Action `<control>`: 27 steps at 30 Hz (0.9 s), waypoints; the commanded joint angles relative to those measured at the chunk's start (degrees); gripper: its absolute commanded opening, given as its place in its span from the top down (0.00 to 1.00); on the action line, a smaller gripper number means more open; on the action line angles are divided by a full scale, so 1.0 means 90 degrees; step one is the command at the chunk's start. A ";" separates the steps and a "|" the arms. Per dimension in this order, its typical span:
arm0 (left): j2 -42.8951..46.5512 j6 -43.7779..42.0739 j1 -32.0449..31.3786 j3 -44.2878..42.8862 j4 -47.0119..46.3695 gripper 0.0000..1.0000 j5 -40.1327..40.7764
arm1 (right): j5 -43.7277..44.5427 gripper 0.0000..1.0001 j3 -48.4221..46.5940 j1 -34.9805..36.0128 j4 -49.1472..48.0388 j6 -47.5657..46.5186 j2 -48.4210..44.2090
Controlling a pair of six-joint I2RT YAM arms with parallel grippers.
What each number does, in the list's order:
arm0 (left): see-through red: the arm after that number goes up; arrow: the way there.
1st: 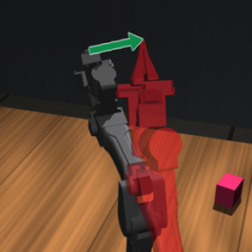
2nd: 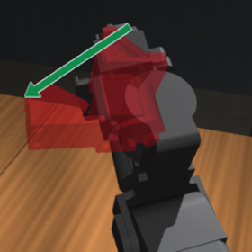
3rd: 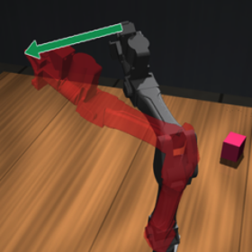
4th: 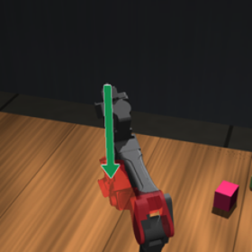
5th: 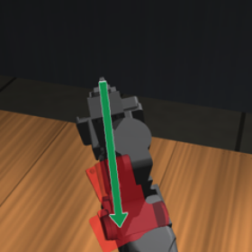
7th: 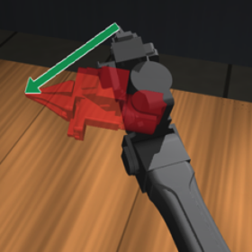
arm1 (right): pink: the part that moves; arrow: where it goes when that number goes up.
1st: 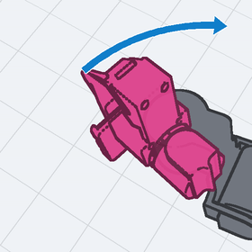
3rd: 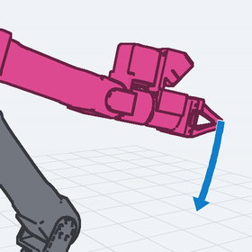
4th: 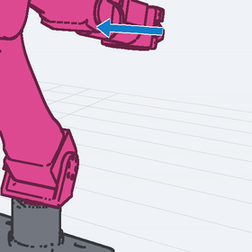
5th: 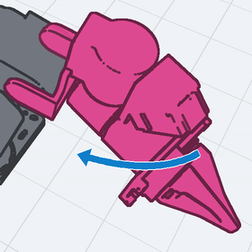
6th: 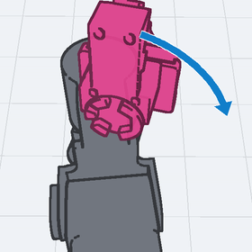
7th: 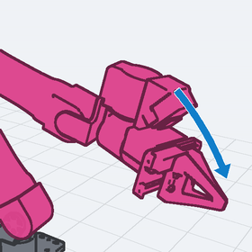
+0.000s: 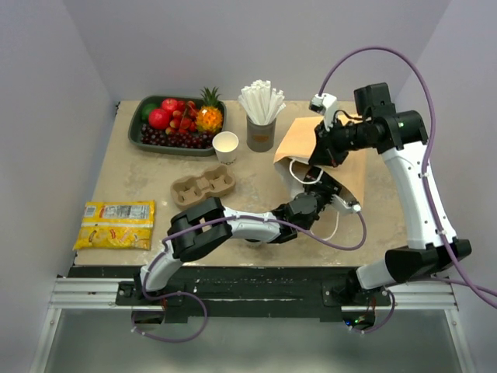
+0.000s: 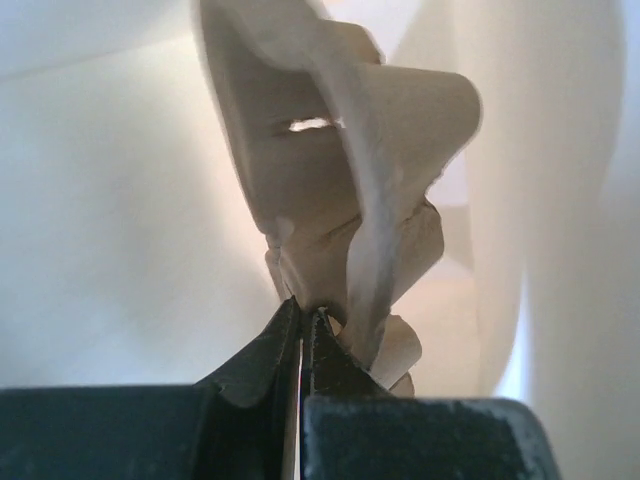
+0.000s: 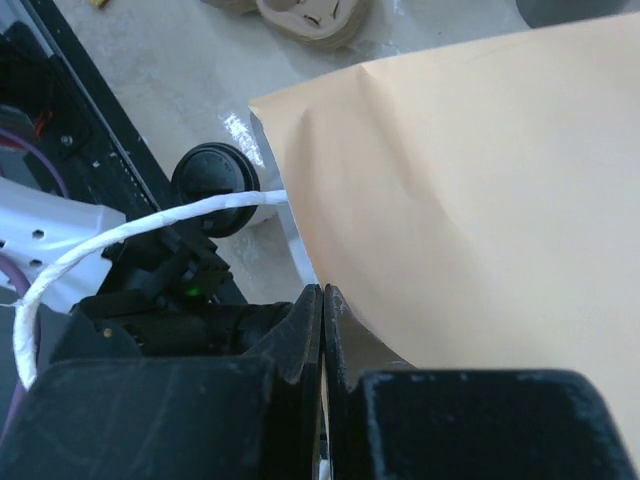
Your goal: Pack the takeout coffee
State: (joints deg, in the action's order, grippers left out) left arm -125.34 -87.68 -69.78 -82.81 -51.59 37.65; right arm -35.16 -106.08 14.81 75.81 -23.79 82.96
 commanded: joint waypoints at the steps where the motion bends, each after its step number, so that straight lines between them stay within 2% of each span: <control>1: 0.0313 -0.1078 -0.0059 0.0060 -0.1473 1.00 0.0075 | -0.0635 1.00 -0.0215 -0.0210 -0.0250 0.0397 0.0109; 6: 0.0450 -0.1350 -0.0079 0.0381 -0.1834 1.00 0.0046 | -0.0420 1.00 0.0068 -0.0277 -0.0444 0.0806 0.0001; 8: 0.0469 -0.1439 -0.0089 0.0596 -0.2041 1.00 0.0035 | -0.0798 1.00 0.0078 -0.0755 -0.0494 0.1207 0.0050; 9: 0.0498 -0.1372 -0.0127 0.0674 -0.2041 1.00 0.0065 | -0.1613 1.00 0.0030 -0.0969 -0.0494 0.1324 0.0098; 10: 0.0547 -0.1294 -0.0157 0.0753 -0.1905 1.00 0.0123 | -0.1988 1.00 0.0010 -0.1358 -0.0494 0.1567 0.0157; 13: 0.0645 -0.0874 -0.0225 0.0870 -0.1574 1.00 0.0348 | -0.2722 1.00 -0.0127 -0.1635 -0.0620 0.1735 0.0304; 18: 0.0674 -0.0299 -0.0264 0.0725 -0.1368 1.00 0.0523 | -0.2822 1.00 -0.0303 -0.1802 -0.0874 0.1842 0.0372; 20: 0.0762 -0.0044 -0.0274 0.0685 -0.1143 0.90 0.0611 | -0.2541 1.00 -0.0235 -0.1802 -0.0875 0.1823 0.0353; 21: 0.0830 0.0286 -0.0294 0.0695 -0.1017 0.80 0.0650 | -0.2413 1.00 -0.0148 -0.1802 -0.0884 0.1794 0.0314; 23: 0.1112 0.0823 -0.0323 0.0685 -0.0159 0.77 0.0661 | -0.2140 1.00 -0.0040 -0.1802 -0.0904 0.1726 0.0255; 25: 0.1299 0.1731 -0.0391 0.0656 0.0930 0.69 0.0612 | -0.1983 1.00 0.0116 -0.1802 -0.0972 0.1667 0.0226; 27: 0.1426 0.2394 -0.0469 0.0626 0.1463 0.62 0.0554 | -0.1905 1.00 0.0195 -0.1792 -0.1001 0.1609 0.0235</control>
State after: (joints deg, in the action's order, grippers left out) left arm -118.19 -82.39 -72.36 -75.11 -50.76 41.39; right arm -53.60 -105.12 -0.89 70.26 -9.32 86.87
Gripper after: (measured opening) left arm 0.319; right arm 0.007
